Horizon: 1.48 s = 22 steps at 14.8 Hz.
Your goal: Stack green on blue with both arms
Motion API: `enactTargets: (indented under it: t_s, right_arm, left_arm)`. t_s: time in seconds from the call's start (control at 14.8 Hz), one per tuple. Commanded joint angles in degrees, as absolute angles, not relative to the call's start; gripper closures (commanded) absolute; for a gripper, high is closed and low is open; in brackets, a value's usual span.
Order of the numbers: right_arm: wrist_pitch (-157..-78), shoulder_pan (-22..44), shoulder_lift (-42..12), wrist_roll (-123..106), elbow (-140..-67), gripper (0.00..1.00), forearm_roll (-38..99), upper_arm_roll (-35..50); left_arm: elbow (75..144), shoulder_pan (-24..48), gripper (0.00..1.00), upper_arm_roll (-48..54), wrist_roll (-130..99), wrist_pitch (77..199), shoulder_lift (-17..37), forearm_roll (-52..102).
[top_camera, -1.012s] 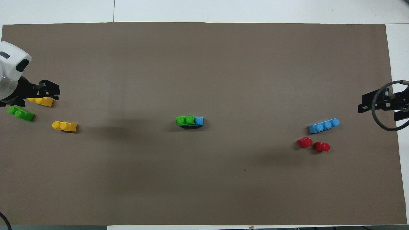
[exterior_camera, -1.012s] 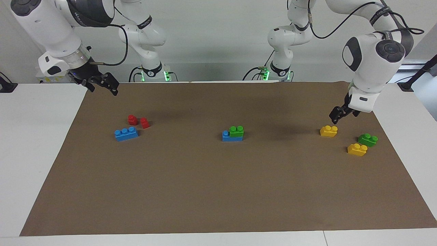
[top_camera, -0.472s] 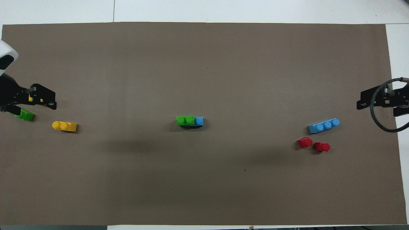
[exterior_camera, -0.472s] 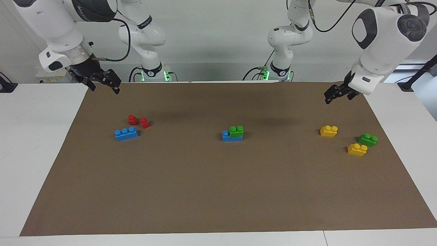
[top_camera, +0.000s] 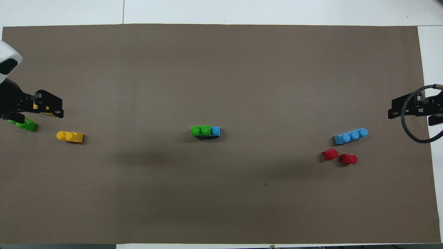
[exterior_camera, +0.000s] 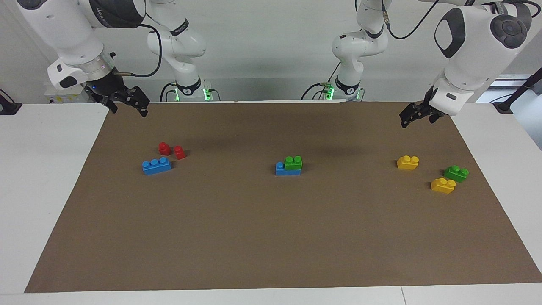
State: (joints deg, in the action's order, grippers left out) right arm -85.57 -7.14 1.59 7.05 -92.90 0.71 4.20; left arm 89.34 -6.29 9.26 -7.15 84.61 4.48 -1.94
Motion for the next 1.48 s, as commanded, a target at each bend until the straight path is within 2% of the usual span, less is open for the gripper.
enactTargets:
  t_s: [0.0,0.13,0.34,0.67,0.94,1.42]
  right_arm:
    - [-85.69,-7.82,0.97,1.86,-92.11,0.00,-0.44,4.40]
    - [-85.87,-8.00,0.97,0.45,-92.11,0.00,-0.44,4.40]
    - [-86.04,-8.00,0.97,-1.58,-92.11,0.00,-0.44,4.39]
    - [-86.05,-8.09,1.05,-1.76,-92.37,0.00,-0.44,4.48]
    - [-86.48,-7.91,1.05,-1.67,-92.64,0.00,-0.44,4.48]
    - [-86.48,-7.82,1.14,-1.58,-92.73,0.00,-0.44,4.40]
  left_arm:
    - [88.60,-3.19,0.00,7.66,-7.90,83.33,3.78,-0.70]
    - [86.32,-0.02,0.00,5.90,-10.97,82.62,4.04,-0.53]
    - [85.00,9.65,0.00,-4.10,-10.99,80.25,3.87,0.08]
    - [86.04,4.14,0.00,-0.10,-7.40,78.76,-0.25,0.88]
    - [93.41,2.90,0.00,0.61,-1.93,80.50,-4.56,0.88]
    - [96.59,2.81,0.00,1.23,-1.85,83.06,-6.06,0.88]
